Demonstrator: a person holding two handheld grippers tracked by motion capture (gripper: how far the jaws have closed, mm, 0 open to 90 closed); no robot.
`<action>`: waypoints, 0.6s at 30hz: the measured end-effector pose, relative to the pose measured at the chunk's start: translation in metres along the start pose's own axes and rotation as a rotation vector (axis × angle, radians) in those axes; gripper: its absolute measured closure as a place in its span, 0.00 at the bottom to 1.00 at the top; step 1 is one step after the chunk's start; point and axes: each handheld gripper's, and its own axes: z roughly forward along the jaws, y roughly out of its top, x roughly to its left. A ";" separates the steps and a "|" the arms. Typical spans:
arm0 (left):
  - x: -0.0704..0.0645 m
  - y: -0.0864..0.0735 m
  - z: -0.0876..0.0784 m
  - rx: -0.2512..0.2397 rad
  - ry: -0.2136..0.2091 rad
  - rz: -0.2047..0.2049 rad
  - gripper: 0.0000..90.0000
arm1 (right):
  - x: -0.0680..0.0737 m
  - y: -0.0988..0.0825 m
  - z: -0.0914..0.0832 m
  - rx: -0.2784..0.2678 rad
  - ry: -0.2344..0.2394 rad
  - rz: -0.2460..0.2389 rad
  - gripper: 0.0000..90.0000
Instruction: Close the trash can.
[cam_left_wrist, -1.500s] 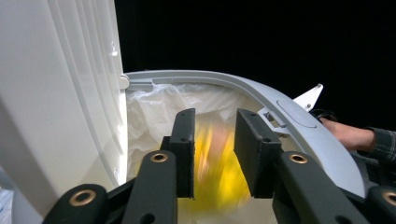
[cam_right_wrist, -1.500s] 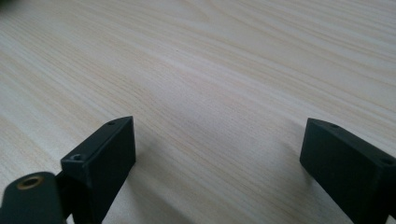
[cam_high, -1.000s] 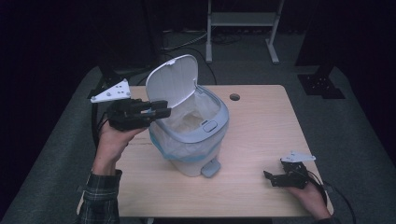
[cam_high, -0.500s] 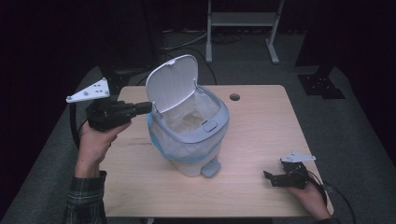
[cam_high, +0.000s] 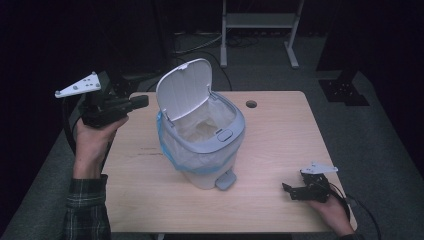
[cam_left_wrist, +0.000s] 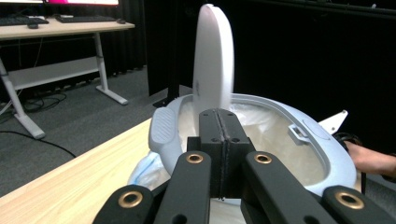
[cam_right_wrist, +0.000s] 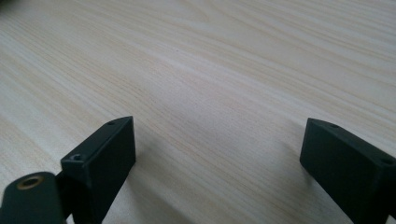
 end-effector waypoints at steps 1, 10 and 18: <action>0.002 0.001 0.001 -0.002 -0.002 -0.003 1.00 | 0.000 0.000 0.000 -0.001 -0.001 0.000 0.10; 0.005 0.003 0.014 -0.022 -0.027 -0.013 1.00 | 0.000 0.000 0.000 -0.001 -0.001 0.000 0.10; -0.001 0.008 0.017 -0.037 -0.044 -0.001 1.00 | 0.000 0.000 0.000 -0.001 -0.001 0.001 0.10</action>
